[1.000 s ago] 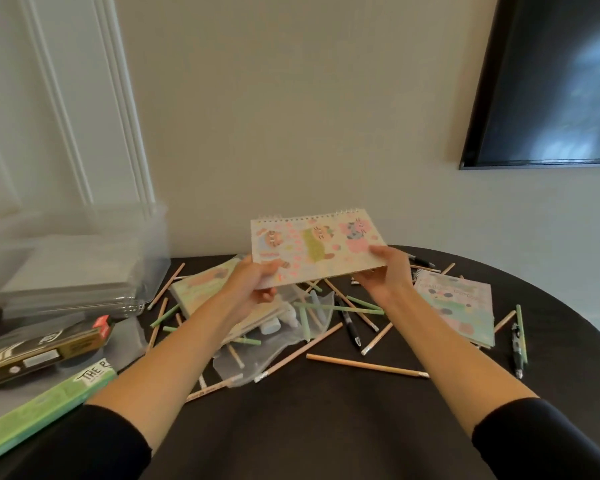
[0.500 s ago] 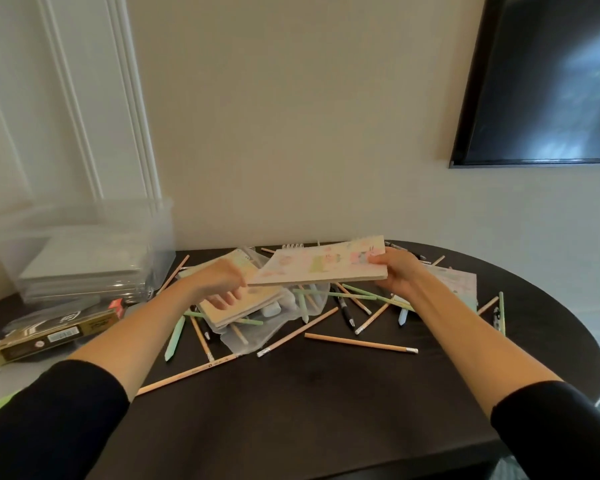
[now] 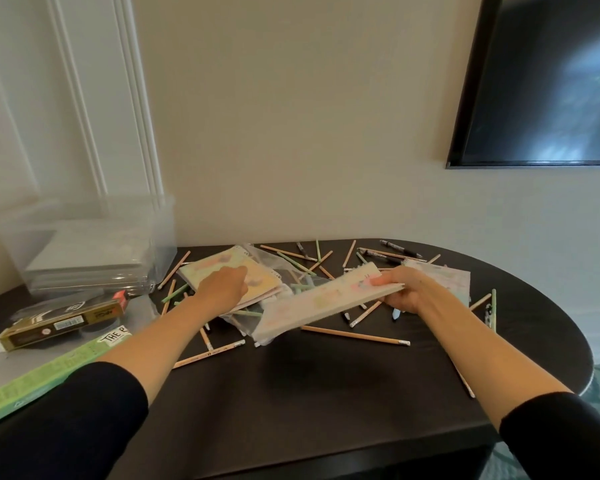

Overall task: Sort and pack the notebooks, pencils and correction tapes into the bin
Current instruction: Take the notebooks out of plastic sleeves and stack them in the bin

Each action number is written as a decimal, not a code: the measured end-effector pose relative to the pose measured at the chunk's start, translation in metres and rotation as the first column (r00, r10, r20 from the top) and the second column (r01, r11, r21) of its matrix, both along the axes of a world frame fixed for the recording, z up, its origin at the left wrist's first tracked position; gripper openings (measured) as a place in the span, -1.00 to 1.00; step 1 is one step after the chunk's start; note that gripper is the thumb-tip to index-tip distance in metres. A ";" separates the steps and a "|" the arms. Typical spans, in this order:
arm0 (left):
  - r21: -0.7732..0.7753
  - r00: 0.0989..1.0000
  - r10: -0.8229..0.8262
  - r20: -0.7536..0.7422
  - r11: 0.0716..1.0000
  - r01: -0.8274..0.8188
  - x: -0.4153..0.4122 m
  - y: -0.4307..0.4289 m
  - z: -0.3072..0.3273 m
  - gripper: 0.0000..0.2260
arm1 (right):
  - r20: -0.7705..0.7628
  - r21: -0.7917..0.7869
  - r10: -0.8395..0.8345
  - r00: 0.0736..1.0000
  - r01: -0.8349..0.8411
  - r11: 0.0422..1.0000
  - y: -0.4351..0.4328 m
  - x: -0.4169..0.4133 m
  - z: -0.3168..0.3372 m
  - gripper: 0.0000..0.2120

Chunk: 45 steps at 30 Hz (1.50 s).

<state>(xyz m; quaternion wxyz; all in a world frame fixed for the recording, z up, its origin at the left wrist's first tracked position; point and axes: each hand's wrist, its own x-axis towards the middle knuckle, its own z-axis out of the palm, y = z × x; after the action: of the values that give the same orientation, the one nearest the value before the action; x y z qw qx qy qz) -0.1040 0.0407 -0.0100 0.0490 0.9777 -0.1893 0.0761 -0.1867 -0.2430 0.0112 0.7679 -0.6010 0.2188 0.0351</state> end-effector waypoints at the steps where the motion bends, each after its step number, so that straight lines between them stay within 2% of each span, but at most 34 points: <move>1: -0.010 1.000 -0.001 0.014 1.000 0.001 0.000 0.000 0.000 -0.84 | 0.025 0.036 -0.025 0.999 0.024 0.999 0.004 0.002 0.000 -0.59; 4: 0.005 1.000 0.000 0.021 1.000 0.000 0.001 0.001 0.001 -0.84 | 0.087 0.073 -0.055 0.995 0.049 0.996 0.016 0.006 -0.002 -0.56; 9: 0.151 0.990 0.085 -0.112 0.986 -0.068 0.002 0.008 0.004 -0.74 | 0.087 0.015 -0.019 0.996 0.018 1.000 0.017 0.003 -0.009 -0.56; 12: 0.054 0.990 0.063 -0.125 0.997 -0.056 0.000 0.008 0.007 -0.78 | 0.081 0.014 -0.036 0.996 0.035 0.999 0.014 0.002 -0.012 -0.56; 16: -0.005 0.994 0.048 -0.098 0.999 -0.049 -0.004 0.003 0.012 -0.82 | 0.168 0.064 -0.141 0.976 0.132 0.989 0.030 0.008 -0.016 -0.57; 21: -0.016 0.994 0.039 -0.098 0.999 -0.041 -0.005 -0.006 0.013 -0.91 | 0.247 -0.162 -0.317 0.916 0.362 0.918 0.068 0.016 -0.039 -0.66; 24: -0.043 0.996 0.006 -0.092 0.999 -0.010 -0.008 -0.011 0.013 -0.89 | 0.275 -0.130 -0.347 0.897 0.392 0.911 0.091 0.018 -0.048 -0.76; 26: -0.040 0.996 -0.019 -0.086 0.999 0.016 -0.009 -0.014 0.013 -0.83 | 0.293 -0.144 -0.302 0.907 0.354 0.924 0.105 0.020 -0.053 -0.79; 28: -0.026 0.994 -0.062 -0.088 0.998 0.060 -0.007 -0.015 0.011 -0.86 | 0.283 -0.108 -0.214 0.935 0.253 0.961 0.114 0.023 -0.058 -0.70; 32: -0.026 0.981 -0.133 -0.143 0.991 0.131 -0.001 -0.007 0.003 -0.72 | 0.096 0.052 0.058 0.994 -0.063 0.997 0.119 0.023 -0.064 -0.62; 34: -0.011 0.984 -0.124 -0.125 0.992 0.124 0.001 -0.006 0.001 -0.75 | 0.030 0.144 0.144 0.989 -0.147 0.979 0.113 0.022 -0.065 -0.64; 36: 0.007 0.993 -0.099 -0.059 0.995 0.099 0.002 -0.010 0.000 -0.88 | -0.004 0.217 0.227 0.974 -0.221 0.951 0.103 0.023 -0.066 -0.67; 37: 0.004 0.996 -0.086 -0.020 0.996 0.086 0.003 -0.014 -0.001 -0.92 | -0.015 0.239 0.248 0.969 -0.237 0.942 0.100 0.024 -0.066 -0.66; 41: 0.014 0.998 -0.030 0.055 0.999 0.030 0.013 -0.036 -0.009 -0.69 | -0.015 0.164 0.197 0.980 -0.192 0.968 0.096 0.031 -0.069 -0.62; 45: -0.026 0.998 0.001 0.056 1.000 0.000 0.024 -0.057 -0.016 -0.72 | 0.030 0.035 0.177 0.984 -0.178 0.983 0.094 0.040 -0.064 -0.60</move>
<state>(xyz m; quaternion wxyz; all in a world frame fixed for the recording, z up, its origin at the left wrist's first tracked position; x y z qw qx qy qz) -0.0795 -0.0160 -0.0259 0.0562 0.9745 -0.1894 0.1060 -0.1464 -0.1490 -0.0530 0.7757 -0.6040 0.1536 0.0995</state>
